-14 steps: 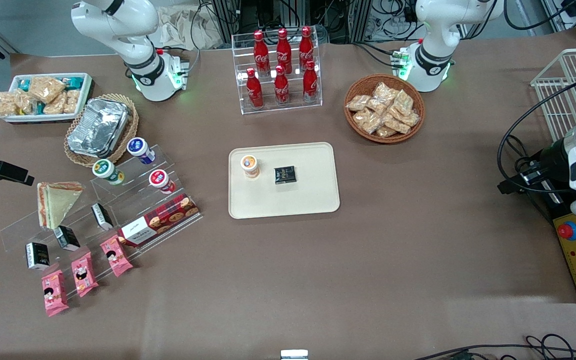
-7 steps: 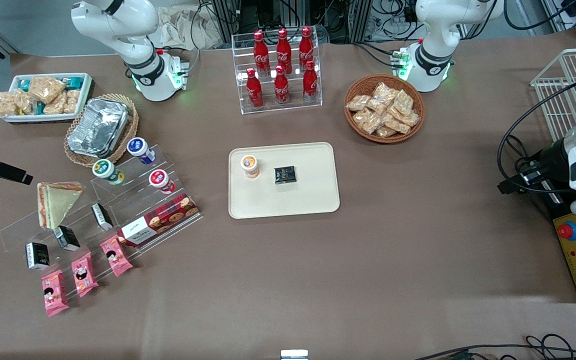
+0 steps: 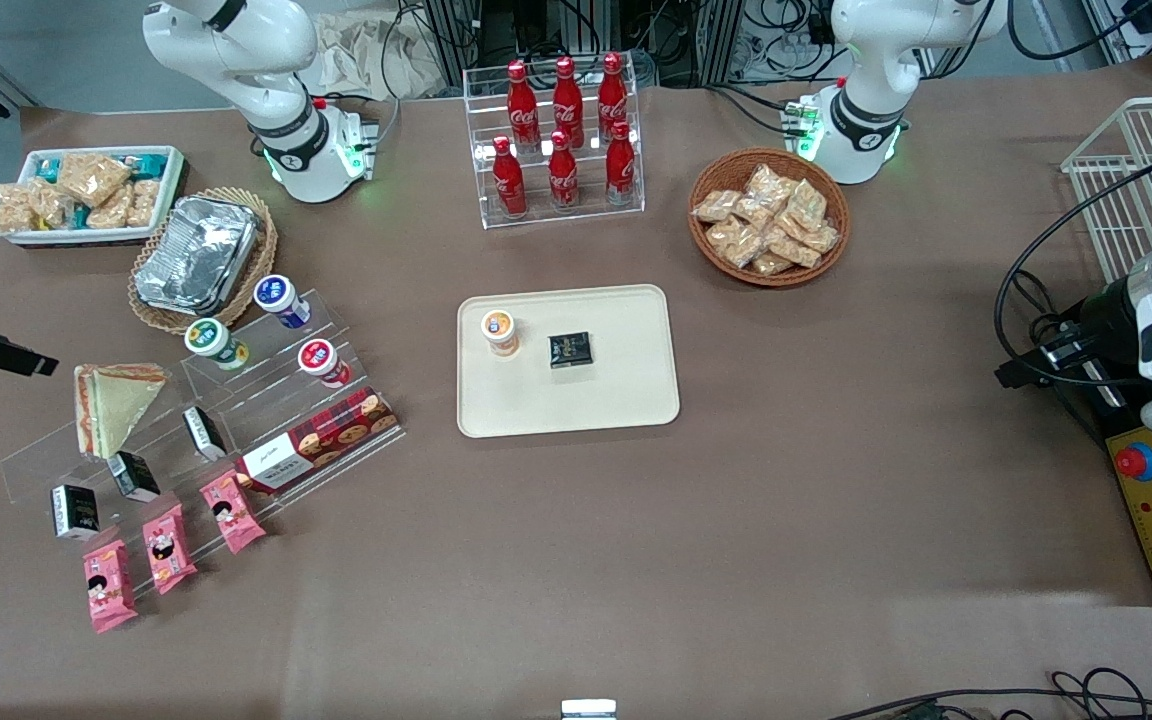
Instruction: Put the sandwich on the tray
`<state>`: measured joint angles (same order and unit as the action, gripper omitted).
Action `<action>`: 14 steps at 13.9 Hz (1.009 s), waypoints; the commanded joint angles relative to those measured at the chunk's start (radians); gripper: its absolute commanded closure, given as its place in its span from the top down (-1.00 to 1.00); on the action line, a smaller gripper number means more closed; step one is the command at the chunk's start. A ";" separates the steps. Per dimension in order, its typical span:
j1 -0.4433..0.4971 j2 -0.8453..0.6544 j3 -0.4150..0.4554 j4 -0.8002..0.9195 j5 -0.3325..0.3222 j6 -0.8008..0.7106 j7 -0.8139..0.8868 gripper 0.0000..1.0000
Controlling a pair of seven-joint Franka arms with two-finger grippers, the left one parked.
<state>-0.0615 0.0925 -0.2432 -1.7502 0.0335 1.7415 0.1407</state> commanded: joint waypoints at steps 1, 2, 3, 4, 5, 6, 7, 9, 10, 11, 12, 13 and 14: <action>0.002 -0.034 0.005 -0.156 0.019 0.181 0.023 1.00; 0.003 -0.030 0.005 -0.187 0.017 0.232 0.022 1.00; 0.002 -0.019 0.005 -0.215 0.016 0.289 0.022 1.00; 0.002 -0.016 0.005 -0.257 0.014 0.346 0.011 1.00; 0.002 -0.016 0.005 -0.288 0.011 0.381 0.011 1.00; 0.002 -0.014 0.005 -0.304 0.011 0.395 0.011 1.00; 0.002 -0.010 0.005 -0.310 0.011 0.395 0.011 1.00; 0.002 -0.010 0.005 -0.318 0.011 0.397 0.011 1.00; 0.000 -0.011 0.005 -0.328 0.011 0.398 0.011 1.00; 0.000 -0.010 0.005 -0.336 0.011 0.408 0.011 1.00; -0.001 -0.010 0.005 -0.348 0.011 0.421 0.011 1.00; -0.001 -0.010 0.004 -0.362 0.011 0.438 0.011 1.00; -0.003 -0.008 0.004 -0.373 0.011 0.449 0.011 0.93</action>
<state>-0.0607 0.0974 -0.2393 -2.0820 0.0343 2.1471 0.1499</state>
